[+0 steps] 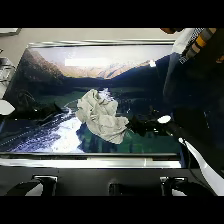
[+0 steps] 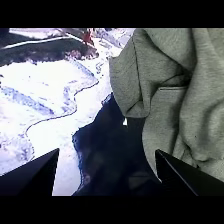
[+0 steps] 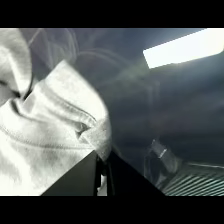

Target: Fold the clothes and pants, and hang the long-sleeved shirts on hangers.

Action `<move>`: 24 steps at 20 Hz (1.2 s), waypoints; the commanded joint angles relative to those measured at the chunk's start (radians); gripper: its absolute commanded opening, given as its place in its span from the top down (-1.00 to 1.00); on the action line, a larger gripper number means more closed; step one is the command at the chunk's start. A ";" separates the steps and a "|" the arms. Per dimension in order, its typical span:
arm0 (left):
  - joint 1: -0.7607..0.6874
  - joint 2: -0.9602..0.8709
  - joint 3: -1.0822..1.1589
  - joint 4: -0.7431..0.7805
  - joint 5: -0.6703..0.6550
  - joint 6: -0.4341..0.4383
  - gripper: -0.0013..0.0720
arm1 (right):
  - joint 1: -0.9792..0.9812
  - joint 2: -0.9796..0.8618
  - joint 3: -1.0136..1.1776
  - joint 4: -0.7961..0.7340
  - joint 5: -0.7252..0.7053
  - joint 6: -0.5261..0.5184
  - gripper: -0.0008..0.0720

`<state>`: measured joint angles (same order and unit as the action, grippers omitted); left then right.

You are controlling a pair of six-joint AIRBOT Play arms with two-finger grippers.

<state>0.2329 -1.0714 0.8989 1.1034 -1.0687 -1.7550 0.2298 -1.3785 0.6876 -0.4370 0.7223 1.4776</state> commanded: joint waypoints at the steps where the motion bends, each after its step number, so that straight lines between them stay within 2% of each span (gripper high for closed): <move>1: 0.030 -0.058 -0.143 -0.237 0.200 0.206 -0.96 | 0.001 0.051 0.001 -0.128 0.030 0.070 0.89; 3: 0.008 -0.143 -0.151 -0.313 0.246 0.274 -0.96 | 0.001 0.075 0.001 -0.201 0.058 0.129 0.89; 7: -0.014 -0.299 -0.148 -0.517 0.322 0.398 -0.96 | 0.001 0.078 0.001 -0.206 0.107 0.115 0.89; 9: -0.017 -0.349 -0.148 -0.582 0.354 0.431 -0.95 | 0.001 0.078 0.001 -0.207 0.113 0.105 0.89; 12: -0.023 -0.399 -0.138 -0.599 0.373 0.437 -0.37 | 0.001 0.081 0.001 -0.206 0.114 0.105 0.89; 16: -0.038 -0.430 -0.096 -0.607 0.395 0.436 -0.35 | 0.001 0.093 0.001 -0.203 0.114 0.105 0.89; 17: -0.043 -0.432 -0.084 -0.606 0.399 0.437 -0.24 | 0.001 0.097 0.001 -0.204 0.113 0.105 0.89; 18: -0.048 -0.437 -0.072 -0.606 0.399 0.437 0.12 | 0.001 0.101 0.001 -0.204 0.113 0.105 0.89; 19: -0.049 -0.441 -0.067 -0.607 0.396 0.436 0.73 | 0.001 0.104 0.001 -0.204 0.112 0.105 0.89; 20: -0.050 -0.440 -0.063 -0.606 0.396 0.440 0.92 | 0.001 0.108 0.001 -0.204 0.108 0.105 0.89; 24: -0.003 -0.386 -0.023 -0.590 0.323 0.439 0.93 | 0.001 0.181 0.016 -0.250 0.052 0.105 0.89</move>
<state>0.2047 -1.4876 0.8486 0.5053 -0.7013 -1.3190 0.2302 -1.2430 0.6914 -0.6518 0.8196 1.5826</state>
